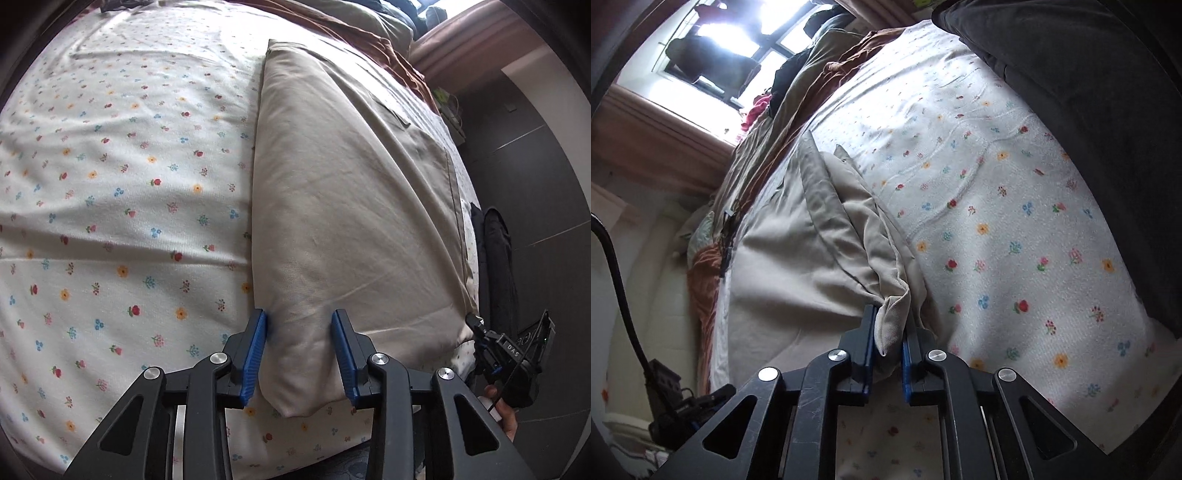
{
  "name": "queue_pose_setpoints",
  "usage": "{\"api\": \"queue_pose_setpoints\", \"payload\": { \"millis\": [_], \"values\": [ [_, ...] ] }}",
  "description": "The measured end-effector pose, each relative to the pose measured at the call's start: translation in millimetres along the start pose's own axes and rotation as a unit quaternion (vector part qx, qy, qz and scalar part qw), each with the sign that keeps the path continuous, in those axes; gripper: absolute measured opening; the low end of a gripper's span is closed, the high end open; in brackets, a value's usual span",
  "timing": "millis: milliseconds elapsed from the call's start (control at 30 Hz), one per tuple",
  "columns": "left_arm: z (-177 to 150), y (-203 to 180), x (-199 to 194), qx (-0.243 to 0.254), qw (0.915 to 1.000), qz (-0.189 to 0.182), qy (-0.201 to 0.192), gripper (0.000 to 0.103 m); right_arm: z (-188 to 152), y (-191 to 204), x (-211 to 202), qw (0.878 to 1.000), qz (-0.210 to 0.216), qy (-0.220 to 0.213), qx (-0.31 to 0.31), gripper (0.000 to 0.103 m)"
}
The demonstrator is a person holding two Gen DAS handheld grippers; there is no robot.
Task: Fold large clothes
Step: 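Open the left tool and release the folded jacket onto the sheet, then grasp the folded beige jacket edge with both tools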
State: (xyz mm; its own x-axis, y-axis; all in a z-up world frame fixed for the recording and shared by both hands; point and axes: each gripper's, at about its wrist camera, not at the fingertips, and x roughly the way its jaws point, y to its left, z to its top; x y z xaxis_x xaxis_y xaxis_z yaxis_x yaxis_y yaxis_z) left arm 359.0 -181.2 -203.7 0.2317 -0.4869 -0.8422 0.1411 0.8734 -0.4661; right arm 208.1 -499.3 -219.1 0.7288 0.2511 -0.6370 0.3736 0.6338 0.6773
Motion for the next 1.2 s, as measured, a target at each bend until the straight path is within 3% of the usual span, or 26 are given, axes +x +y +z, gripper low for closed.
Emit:
{"api": "queue_pose_setpoints", "payload": {
  "millis": [33,67,133,167,533,933,1100,1200],
  "values": [
    [1.7,0.2,-0.4,0.001,1.0,0.001,0.002,0.038,2.8,2.8,-2.9,1.0,-0.006,0.001,-0.003,0.02],
    [3.6,0.4,-1.2,0.001,1.0,0.0,0.003,0.038,6.0,6.6,-6.3,1.0,-0.024,-0.003,-0.01,0.035],
    [8.6,-1.7,-4.9,0.001,1.0,-0.002,-0.006,0.038,14.6,14.7,-16.6,0.998,-0.056,-0.027,-0.03,0.055],
    [11.5,-2.0,-6.3,0.002,0.9999,-0.001,-0.01,0.039,20.0,18.2,-20.5,0.997,-0.057,-0.035,-0.038,0.06],
    [46.9,11.8,0.9,-0.014,0.9997,-0.011,-0.016,0.04,75.5,61.1,14.5,0.994,-0.034,0.001,-0.101,0.06],
    [102.4,17.8,22.4,-0.018,0.9993,-0.022,-0.024,0.04,135.9,112.0,111.6,0.985,-0.049,0.056,-0.153,0.06],
    [125.3,17.4,32.0,-0.015,0.9993,-0.019,-0.027,0.04,158.6,127.1,138.3,0.982,-0.066,0.056,-0.166,0.057],
    [137.2,17.4,36.6,-0.012,0.9994,-0.015,-0.029,0.042,171.5,133.8,153.1,0.981,-0.066,0.062,-0.172,0.044]
  ]
}}
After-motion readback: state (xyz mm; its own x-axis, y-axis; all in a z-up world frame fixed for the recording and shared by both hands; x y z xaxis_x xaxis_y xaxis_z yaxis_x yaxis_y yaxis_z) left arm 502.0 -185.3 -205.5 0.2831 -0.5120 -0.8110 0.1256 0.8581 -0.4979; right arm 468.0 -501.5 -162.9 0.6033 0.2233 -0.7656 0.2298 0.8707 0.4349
